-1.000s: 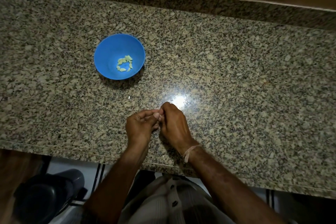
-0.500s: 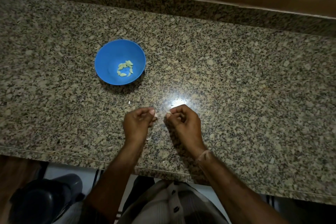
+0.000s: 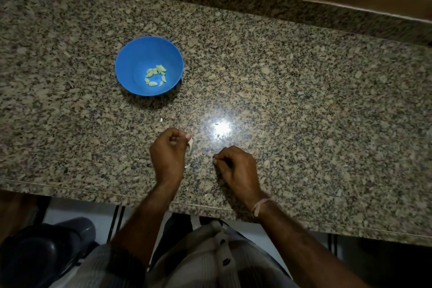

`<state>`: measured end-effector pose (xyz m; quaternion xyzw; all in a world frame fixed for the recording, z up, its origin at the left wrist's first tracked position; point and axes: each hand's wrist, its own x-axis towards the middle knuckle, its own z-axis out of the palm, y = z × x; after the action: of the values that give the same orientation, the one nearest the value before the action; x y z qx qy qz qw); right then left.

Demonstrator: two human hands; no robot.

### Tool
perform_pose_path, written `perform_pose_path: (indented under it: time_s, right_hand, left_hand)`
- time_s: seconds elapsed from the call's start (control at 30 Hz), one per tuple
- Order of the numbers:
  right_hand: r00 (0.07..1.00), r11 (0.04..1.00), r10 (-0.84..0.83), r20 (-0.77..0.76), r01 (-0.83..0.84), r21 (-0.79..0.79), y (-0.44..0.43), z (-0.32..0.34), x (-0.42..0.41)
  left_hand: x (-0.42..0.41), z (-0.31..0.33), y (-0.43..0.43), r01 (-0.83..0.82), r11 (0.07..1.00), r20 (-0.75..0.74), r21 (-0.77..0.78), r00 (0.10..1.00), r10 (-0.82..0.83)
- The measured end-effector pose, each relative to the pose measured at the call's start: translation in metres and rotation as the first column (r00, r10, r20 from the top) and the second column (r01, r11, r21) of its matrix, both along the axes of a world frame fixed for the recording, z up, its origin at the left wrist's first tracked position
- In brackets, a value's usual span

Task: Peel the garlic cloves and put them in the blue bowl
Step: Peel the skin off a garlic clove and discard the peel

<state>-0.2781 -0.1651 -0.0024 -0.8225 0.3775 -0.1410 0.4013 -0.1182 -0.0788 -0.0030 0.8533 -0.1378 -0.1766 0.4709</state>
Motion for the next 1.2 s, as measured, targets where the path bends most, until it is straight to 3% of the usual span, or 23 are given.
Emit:
perform_pose_path:
  time_s: [0.17,0.37,0.73,0.93,1.0,1.1,1.2]
  right_hand:
    - [1.0,1.0,0.009,0.019,-0.008,-0.012,0.001,-0.003,-0.005]
    - [0.993,0.99,0.111,-0.049,-0.115,-0.083,0.006,-0.004,-0.006]
    - [0.955,0.944,0.135,-0.265,-0.205,-0.257,0.01,0.012,0.013]
    - [0.944,0.983,0.047,-0.326,-0.102,-0.152,0.012,0.012,0.019]
    - [0.983,0.992,-0.069,-0.171,0.087,0.095,0.013,0.01,0.013]
    - [0.958,0.745,-0.283,0.036,0.196,0.638,0.018,0.01,0.002]
    - [0.925,0.602,-0.376,0.053,0.201,0.773,0.027,0.012,0.0]
  left_hand:
    - [-0.016,0.006,0.02,0.037,0.999,0.064,0.008,0.997,-0.037]
    - [-0.041,-0.006,0.054,0.351,0.891,0.16,0.287,0.9,-0.406]
    - [-0.047,-0.004,0.044,0.42,0.848,0.243,0.322,0.829,-0.503]
    - [-0.05,0.003,0.036,0.367,0.881,0.153,0.298,0.893,-0.423]
    - [-0.047,0.003,0.032,0.348,0.903,0.062,0.25,0.925,-0.374]
    - [-0.045,0.006,0.031,0.293,0.953,-0.181,0.082,0.944,-0.275]
    - [-0.041,0.007,0.038,0.259,0.966,-0.268,0.019,0.932,-0.245]
